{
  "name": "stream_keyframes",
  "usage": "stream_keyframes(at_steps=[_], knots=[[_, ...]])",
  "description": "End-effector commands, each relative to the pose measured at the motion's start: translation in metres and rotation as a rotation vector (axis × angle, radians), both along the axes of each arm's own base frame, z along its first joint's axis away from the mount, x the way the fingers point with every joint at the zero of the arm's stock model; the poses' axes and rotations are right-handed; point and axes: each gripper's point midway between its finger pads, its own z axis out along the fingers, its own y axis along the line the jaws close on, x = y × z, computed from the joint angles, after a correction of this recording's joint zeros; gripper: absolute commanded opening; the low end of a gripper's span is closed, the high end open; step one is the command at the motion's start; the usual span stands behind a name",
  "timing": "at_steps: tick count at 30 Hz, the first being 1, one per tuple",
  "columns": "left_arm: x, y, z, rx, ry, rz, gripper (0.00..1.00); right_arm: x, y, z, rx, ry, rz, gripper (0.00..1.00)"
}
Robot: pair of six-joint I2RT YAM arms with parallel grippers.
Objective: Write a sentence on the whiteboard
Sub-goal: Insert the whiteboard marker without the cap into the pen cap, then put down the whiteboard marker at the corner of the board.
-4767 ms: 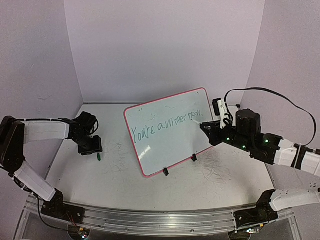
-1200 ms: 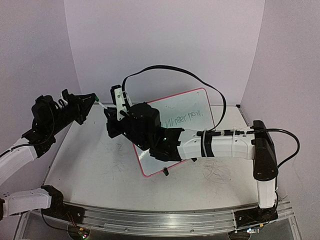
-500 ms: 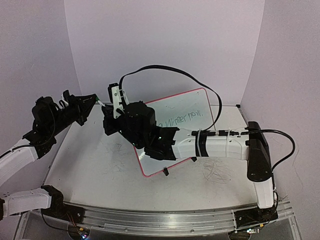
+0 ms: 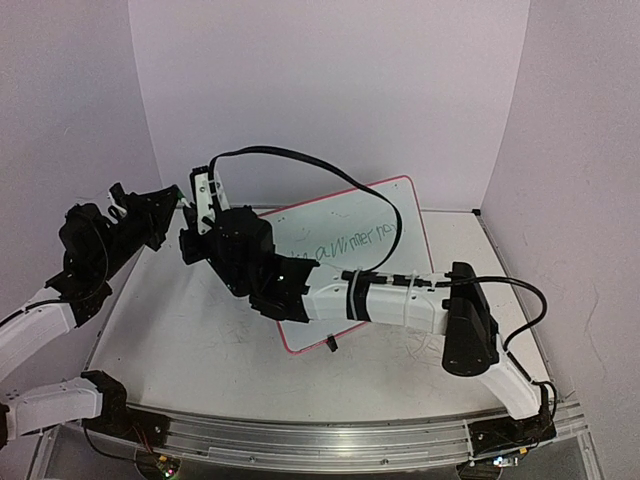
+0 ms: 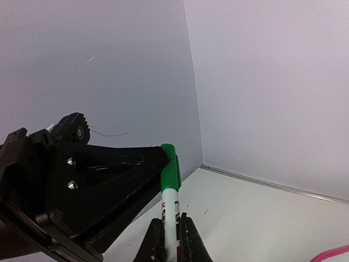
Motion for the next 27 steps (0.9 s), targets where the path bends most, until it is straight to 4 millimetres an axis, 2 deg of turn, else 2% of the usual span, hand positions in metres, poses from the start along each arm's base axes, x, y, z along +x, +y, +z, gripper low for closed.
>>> stream_keyframes(at_steps=[1,5,8,11,13,14,15,16,17,19,20,21,24,25,27], knots=[[-0.042,-0.040,0.016,0.026,-0.122,-0.219,0.00,0.037,-0.006,0.028,0.090,-0.044,0.015,0.00],[-0.048,-0.052,0.004,0.040,-0.107,-0.249,0.00,0.030,0.001,0.046,0.116,-0.100,0.097,0.00],[-0.054,-0.069,-0.003,0.062,-0.103,-0.298,0.00,0.031,0.001,0.051,0.114,-0.122,0.097,0.00],[-0.055,-0.071,0.003,0.096,-0.145,-0.289,0.00,0.033,-0.010,0.054,0.088,-0.121,0.068,0.00],[-0.054,-0.064,0.011,0.120,-0.185,-0.247,0.01,0.030,-0.028,0.063,0.079,-0.112,0.044,0.00],[-0.054,-0.061,0.017,0.139,-0.210,-0.222,0.05,0.028,-0.038,0.059,0.066,-0.102,0.030,0.00],[-0.053,-0.058,0.020,0.164,-0.226,-0.202,0.15,0.024,-0.057,0.075,0.091,-0.108,0.014,0.00],[-0.051,-0.055,0.027,0.196,-0.251,-0.177,0.32,0.025,-0.071,0.064,0.072,-0.088,0.000,0.00],[-0.050,-0.052,0.033,0.220,-0.271,-0.154,0.47,0.024,-0.088,0.062,0.063,-0.077,-0.013,0.00],[-0.048,-0.047,0.045,0.268,-0.315,-0.109,0.65,0.023,-0.128,0.070,0.056,-0.067,-0.061,0.00],[-0.049,-0.045,0.052,0.291,-0.342,-0.094,0.73,0.021,-0.154,0.083,0.071,-0.072,-0.084,0.00],[-0.049,-0.043,0.059,0.321,-0.373,-0.079,0.82,0.023,-0.174,0.074,0.053,-0.053,-0.107,0.00],[-0.047,-0.038,0.072,0.396,-0.414,-0.033,0.97,0.028,-0.252,0.076,0.055,0.000,-0.219,0.00],[-0.046,-0.035,0.074,0.417,-0.414,-0.013,0.99,0.034,-0.274,0.061,0.020,0.030,-0.259,0.00],[-0.044,-0.029,0.075,0.446,-0.412,0.021,1.00,0.038,-0.331,0.045,-0.008,0.085,-0.358,0.00]])
